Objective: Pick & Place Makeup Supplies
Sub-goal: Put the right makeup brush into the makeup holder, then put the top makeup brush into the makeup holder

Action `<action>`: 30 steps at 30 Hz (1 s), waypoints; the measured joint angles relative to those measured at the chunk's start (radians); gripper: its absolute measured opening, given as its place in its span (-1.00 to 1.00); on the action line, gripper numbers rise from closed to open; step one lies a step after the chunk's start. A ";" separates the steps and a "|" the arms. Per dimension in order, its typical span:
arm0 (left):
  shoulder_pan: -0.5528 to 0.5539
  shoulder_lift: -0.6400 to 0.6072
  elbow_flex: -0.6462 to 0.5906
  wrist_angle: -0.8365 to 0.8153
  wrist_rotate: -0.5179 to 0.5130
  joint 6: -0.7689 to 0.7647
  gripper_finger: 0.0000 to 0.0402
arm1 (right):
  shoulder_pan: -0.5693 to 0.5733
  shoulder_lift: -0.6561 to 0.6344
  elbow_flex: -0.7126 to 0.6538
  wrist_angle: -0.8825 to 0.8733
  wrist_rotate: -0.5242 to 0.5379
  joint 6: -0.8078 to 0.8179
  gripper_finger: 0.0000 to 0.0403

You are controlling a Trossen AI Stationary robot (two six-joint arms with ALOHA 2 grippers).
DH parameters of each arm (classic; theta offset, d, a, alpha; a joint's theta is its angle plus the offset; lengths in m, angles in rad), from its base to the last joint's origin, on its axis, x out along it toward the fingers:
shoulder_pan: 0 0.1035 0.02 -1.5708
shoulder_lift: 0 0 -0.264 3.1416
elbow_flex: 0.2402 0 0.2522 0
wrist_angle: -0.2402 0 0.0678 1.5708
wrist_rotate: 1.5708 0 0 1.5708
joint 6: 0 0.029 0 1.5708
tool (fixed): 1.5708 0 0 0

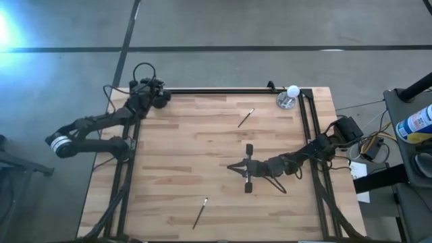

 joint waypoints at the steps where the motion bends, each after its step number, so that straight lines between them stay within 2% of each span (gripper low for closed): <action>1: 0.000 0.009 0.000 -0.005 0.000 -0.002 -0.93 | 0.000 0.000 0.000 0.000 0.000 0.000 -0.96; 11: 0.013 0.033 0.000 -0.110 0.002 -0.033 -0.93 | 0.000 0.000 0.000 0.002 0.000 0.000 -0.96; 14: 0.016 0.030 0.018 -0.186 0.010 -0.033 -0.92 | 0.000 0.000 0.000 0.003 0.000 0.000 -0.96; 22: 0.016 0.030 0.107 -0.351 0.024 -0.067 -0.70 | -0.001 0.000 0.001 0.003 0.000 0.000 -0.96; 30: 0.016 0.016 0.165 -0.450 0.047 -0.052 -0.65 | -0.001 0.001 0.001 0.003 0.000 0.000 -0.96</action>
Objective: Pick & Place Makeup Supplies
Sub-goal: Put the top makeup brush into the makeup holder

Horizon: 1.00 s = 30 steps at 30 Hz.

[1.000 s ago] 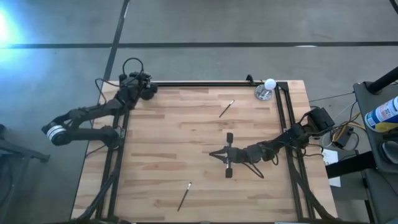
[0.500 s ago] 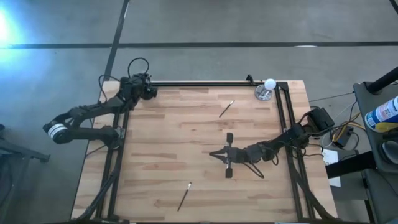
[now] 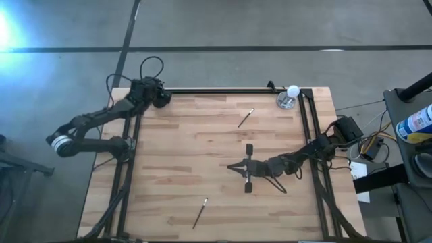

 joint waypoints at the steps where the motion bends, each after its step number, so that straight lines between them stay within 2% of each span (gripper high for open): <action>1: 0.000 -0.006 0.007 -0.014 0.021 0.007 -0.65 | 0.000 0.000 0.000 0.000 0.000 0.000 -0.96; 5: -0.007 -0.045 0.020 -0.059 0.122 0.012 -0.72 | 0.000 0.000 0.000 0.000 0.000 0.001 -0.96; 10: -0.064 -0.125 -0.009 -0.073 0.295 0.002 -0.95 | 0.000 0.000 0.000 -0.003 0.000 0.005 -0.96; 13: -0.144 -0.170 -0.049 -0.067 0.384 -0.003 -0.98 | -0.001 0.000 0.000 -0.013 0.001 0.005 -0.96; 17: -0.308 -0.205 -0.126 -0.009 0.402 -0.017 -1.00 | -0.016 0.000 0.000 -0.055 0.040 0.053 -0.96; 20: -0.451 -0.208 -0.198 0.110 0.395 -0.061 -1.00 | -0.040 0.000 0.000 -0.099 0.127 0.143 -0.96; 23: -0.582 -0.194 -0.287 0.310 0.371 -0.119 -1.00 | -0.087 -0.001 0.000 -0.159 0.195 0.283 -0.96; 27: -0.705 -0.163 -0.394 0.576 0.366 -0.147 -1.00 | -0.194 -0.001 0.002 -0.288 0.208 0.519 -0.96; 30: -0.738 -0.147 -0.440 0.667 0.364 -0.169 -1.00 | -0.292 -0.002 0.025 -0.468 0.201 0.718 -0.96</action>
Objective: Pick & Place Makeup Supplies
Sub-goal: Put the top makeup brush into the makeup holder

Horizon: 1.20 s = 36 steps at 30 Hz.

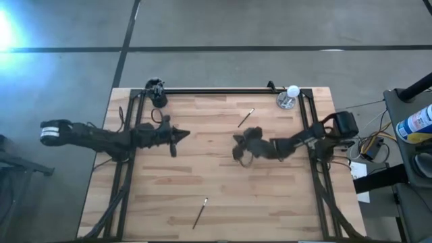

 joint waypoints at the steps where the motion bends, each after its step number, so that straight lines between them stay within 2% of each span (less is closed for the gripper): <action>1: -0.003 0.002 -0.008 0.007 0.000 -0.005 -1.00 | -0.032 0.000 0.014 -0.074 -0.015 0.045 -0.95; 8: -0.003 0.019 -0.026 0.009 -0.042 -0.008 -1.00 | -0.202 0.006 0.168 -0.555 -0.043 0.221 -0.75; 12: -0.003 0.027 -0.031 0.007 -0.043 -0.009 -1.00 | -0.274 0.006 0.235 -0.699 -0.041 0.257 -0.56; 17: -0.003 0.033 -0.034 0.007 -0.043 -0.010 -1.00 | -0.372 0.006 0.256 -0.750 -0.041 0.275 -0.39; 21: -0.003 0.038 -0.034 0.007 -0.044 -0.010 -1.00 | -0.431 0.007 0.256 -0.760 -0.036 0.316 -0.32; 36: -0.003 0.046 -0.034 0.006 -0.045 -0.009 -1.00 | -0.491 0.007 0.257 -0.754 0.010 0.357 -0.34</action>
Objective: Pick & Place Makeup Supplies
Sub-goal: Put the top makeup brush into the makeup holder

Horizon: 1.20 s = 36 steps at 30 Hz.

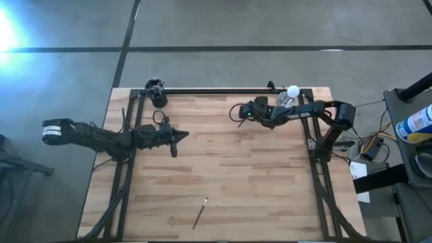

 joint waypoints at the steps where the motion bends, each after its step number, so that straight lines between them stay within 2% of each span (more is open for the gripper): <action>1: 0.000 0.000 0.000 0.000 0.000 0.000 -1.00 | -0.001 0.004 0.001 0.003 0.000 0.000 -0.34; 7: 0.000 0.000 0.000 0.001 0.000 0.000 -1.00 | -0.002 0.126 0.063 -0.011 -0.031 -0.003 -0.34; 15: 0.000 0.000 -0.001 -0.006 0.000 -0.002 -1.00 | -0.011 0.258 0.232 -0.219 -0.008 -0.029 -0.30; 22: 0.000 0.000 -0.002 -0.010 0.001 -0.013 -1.00 | 0.004 0.307 0.298 -0.240 0.002 -0.186 -0.52; 28: 0.000 0.000 -0.002 -0.045 0.010 -0.036 -1.00 | -0.004 0.299 0.335 -0.270 -0.127 -0.282 -0.78; 36: 0.000 0.000 -0.002 -0.064 0.011 -0.043 -0.93 | -0.016 0.295 0.351 -0.340 -0.249 -0.335 -0.82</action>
